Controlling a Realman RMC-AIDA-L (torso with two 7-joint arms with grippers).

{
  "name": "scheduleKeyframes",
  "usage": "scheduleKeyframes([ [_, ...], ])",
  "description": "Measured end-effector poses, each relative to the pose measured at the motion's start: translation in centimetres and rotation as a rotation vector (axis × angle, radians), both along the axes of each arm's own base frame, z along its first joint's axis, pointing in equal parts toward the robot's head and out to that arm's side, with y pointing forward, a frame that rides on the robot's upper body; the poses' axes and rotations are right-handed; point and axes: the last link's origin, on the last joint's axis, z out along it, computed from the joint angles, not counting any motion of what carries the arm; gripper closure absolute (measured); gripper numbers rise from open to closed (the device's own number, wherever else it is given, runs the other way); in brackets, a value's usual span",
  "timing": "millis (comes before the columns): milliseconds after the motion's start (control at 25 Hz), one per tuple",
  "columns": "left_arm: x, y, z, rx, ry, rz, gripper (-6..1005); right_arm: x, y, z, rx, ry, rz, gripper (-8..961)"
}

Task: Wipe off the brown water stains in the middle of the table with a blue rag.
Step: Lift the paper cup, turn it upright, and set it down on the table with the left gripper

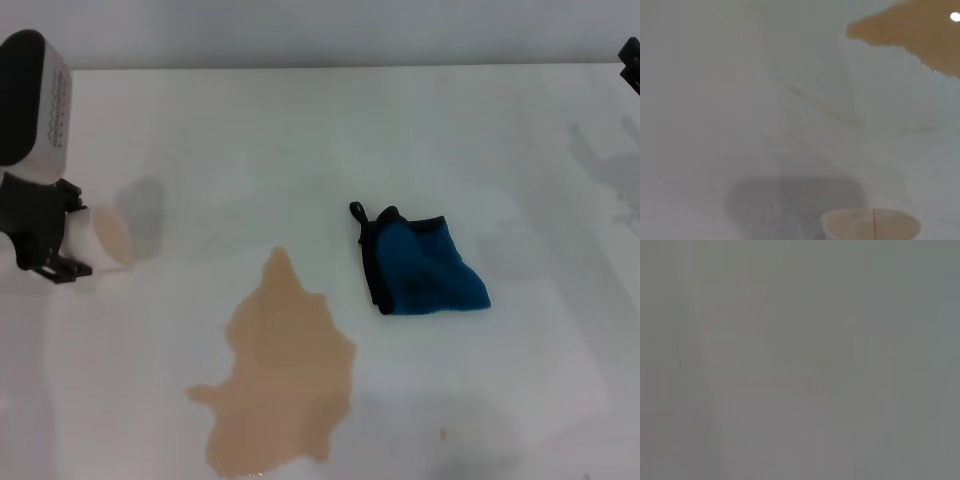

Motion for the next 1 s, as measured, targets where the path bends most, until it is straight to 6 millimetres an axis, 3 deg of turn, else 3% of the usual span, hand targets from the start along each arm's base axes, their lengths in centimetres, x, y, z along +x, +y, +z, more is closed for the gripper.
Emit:
scheduleKeyframes([
  [240, 1.3, 0.8, 1.1, 0.100, -0.139, -0.001, 266, 0.1, 0.0, 0.1, 0.006, 0.005, -0.008, 84],
  [480, 2.4, 1.7, 3.1, 0.288, -0.449, 0.023, 298, 0.2, 0.0, 0.2, 0.013, 0.008, -0.011, 84],
  [640, 1.5, 1.3, 2.6, 0.429, -0.617, 0.027, 299, 0.2, 0.0, 0.2, 0.014, 0.006, -0.012, 84],
  [720, 1.5, 1.3, 2.6, 0.429, -0.617, 0.027, 299, 0.2, 0.0, 0.3, 0.014, 0.004, -0.012, 84],
  [880, -0.9, -0.1, 0.6, 0.613, -0.952, 0.143, 299, 0.2, 0.2, 0.4, 0.014, 0.000, -0.013, 84],
  [1000, -2.4, -1.0, -0.1, 0.719, -1.094, 0.165, 299, 0.2, 0.2, 0.4, 0.014, -0.001, -0.015, 84],
])
